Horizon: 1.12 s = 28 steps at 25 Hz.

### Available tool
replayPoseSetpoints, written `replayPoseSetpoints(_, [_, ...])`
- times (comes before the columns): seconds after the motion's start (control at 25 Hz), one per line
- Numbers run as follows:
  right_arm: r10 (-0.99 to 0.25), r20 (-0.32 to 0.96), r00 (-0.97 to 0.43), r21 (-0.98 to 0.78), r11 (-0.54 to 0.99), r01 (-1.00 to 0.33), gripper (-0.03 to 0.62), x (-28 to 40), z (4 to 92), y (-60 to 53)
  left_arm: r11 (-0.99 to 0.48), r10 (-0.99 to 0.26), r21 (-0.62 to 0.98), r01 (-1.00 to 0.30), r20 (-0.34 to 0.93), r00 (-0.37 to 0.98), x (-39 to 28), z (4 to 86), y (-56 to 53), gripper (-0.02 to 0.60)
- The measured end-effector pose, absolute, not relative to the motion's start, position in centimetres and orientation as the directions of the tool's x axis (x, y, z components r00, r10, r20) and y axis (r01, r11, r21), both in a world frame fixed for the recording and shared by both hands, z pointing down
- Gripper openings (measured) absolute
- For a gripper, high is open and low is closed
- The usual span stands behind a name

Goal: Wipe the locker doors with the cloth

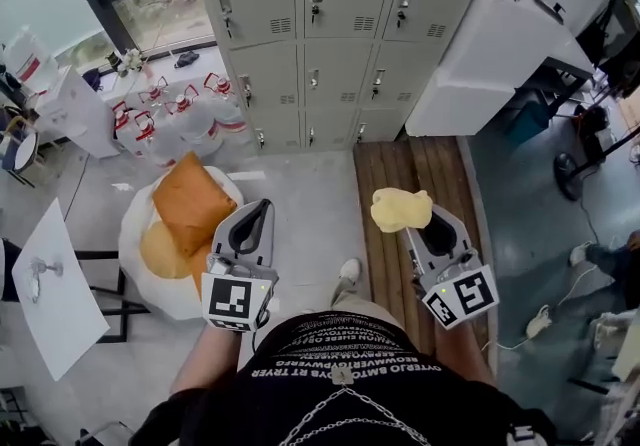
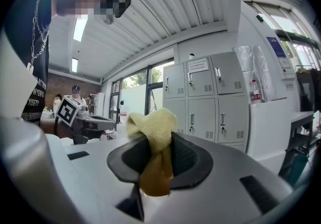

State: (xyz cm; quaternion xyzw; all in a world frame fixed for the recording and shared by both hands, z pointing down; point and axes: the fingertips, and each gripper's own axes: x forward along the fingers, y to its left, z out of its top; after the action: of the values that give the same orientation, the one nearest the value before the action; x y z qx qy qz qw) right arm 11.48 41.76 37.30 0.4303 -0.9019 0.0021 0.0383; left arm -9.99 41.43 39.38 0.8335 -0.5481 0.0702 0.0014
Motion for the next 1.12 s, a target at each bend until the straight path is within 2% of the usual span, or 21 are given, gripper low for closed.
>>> replayPoseSetpoints(0.24, [-0.757,0.076,-0.649,0.018,0.651,-0.759,0.091,12.5,38.2,38.3,-0.413,-0.902,0.021,-0.911,0.128,0.412,-8.5,40.2,37.5,0.003])
replayPoseSetpoints(0.4, [-0.739,0.091,-0.667,-0.012,0.669,-0.743,0.091,12.6,39.3,36.6,-0.411,-0.903,-0.021,-0.911,0.146,0.404,-7.4,40.7,35.2,0.003])
replayPoseSetpoints(1.12, [-0.698,0.093,-0.710,-0.062,0.708,-0.704,0.092,16.9,39.4,28.0,-0.419,-0.896,-0.015,-0.908,0.168,0.410,-1.5,40.6,26.8,0.003])
